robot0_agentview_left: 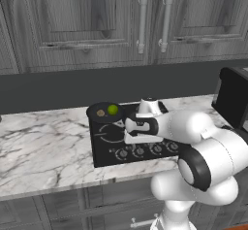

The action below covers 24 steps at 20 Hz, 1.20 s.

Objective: Put the lime and garlic in the pan. Then turn on the rear left burner and set the heat to medium.

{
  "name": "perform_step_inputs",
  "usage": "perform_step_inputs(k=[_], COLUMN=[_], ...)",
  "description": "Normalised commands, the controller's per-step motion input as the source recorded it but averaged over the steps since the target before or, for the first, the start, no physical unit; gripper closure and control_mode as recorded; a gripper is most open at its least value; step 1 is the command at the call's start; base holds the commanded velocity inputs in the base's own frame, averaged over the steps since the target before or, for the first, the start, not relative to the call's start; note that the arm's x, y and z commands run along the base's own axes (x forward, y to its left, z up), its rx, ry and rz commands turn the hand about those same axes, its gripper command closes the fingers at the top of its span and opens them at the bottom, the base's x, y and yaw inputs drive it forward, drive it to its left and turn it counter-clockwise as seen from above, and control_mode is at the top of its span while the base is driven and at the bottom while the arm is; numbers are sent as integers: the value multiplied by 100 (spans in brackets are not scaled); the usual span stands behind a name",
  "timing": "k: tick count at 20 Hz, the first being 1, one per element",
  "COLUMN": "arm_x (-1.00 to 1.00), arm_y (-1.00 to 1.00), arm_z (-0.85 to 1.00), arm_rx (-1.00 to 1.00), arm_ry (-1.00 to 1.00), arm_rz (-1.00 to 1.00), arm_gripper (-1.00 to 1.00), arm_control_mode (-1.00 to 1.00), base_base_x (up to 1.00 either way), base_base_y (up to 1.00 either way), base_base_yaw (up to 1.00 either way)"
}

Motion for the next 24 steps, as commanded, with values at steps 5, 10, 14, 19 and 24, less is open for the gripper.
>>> perform_step_inputs(k=[5,10,14,19,24], arm_x=[-5,0,0,0,0], arm_y=[4,4,3,0,0], arm_z=[0,0,0,-7,-4], arm_rx=[0,0,0,0,0], arm_ry=[0,0,0,0,0], arm_rz=[9,6,0,0,0], arm_gripper=[-100,-100,-100,-100,-100], arm_control_mode=[-100,-100,-100,-100,-100], base_base_x=[0,0,0,0,0], base_base_y=[0,0,0,0,0], base_base_yaw=[0,0,0,0,0])
